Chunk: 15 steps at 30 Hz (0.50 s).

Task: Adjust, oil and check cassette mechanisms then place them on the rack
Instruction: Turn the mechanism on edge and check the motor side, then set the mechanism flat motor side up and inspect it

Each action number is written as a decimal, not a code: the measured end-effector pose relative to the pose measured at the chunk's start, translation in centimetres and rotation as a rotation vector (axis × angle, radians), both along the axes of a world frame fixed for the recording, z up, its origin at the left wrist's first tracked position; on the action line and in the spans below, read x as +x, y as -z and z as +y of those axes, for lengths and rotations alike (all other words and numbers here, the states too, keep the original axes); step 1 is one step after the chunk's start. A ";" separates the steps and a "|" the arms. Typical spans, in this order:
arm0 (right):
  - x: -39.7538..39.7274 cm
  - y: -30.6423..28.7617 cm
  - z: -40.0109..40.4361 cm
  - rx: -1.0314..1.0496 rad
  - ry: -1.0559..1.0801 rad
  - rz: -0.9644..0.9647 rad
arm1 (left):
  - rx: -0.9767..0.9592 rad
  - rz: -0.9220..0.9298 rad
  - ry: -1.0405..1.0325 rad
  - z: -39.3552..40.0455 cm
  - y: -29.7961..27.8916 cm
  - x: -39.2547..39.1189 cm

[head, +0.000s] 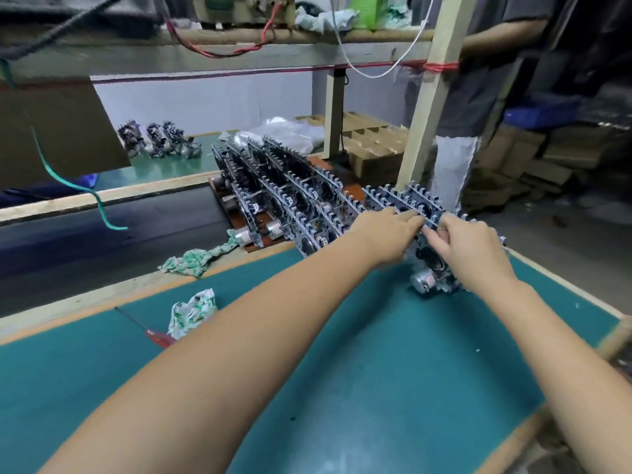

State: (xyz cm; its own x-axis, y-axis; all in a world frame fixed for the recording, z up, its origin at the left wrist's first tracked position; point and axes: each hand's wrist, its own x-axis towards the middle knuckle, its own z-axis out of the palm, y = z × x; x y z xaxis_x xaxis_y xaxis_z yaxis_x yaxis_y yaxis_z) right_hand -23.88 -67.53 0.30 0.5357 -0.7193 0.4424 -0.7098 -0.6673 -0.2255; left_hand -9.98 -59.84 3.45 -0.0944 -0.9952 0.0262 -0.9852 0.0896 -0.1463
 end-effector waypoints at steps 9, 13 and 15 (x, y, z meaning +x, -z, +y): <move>-0.7 0.8 -0.8 0.080 0.029 0.032 | 0.114 -0.032 -0.074 -1.2 2.8 -1.2; -0.6 1.1 -0.9 0.043 0.076 0.014 | 0.164 -0.076 -0.116 -1.9 3.3 -1.8; -0.4 1.3 -0.9 0.016 0.085 0.057 | 0.166 -0.108 -0.132 -2.1 3.5 -2.0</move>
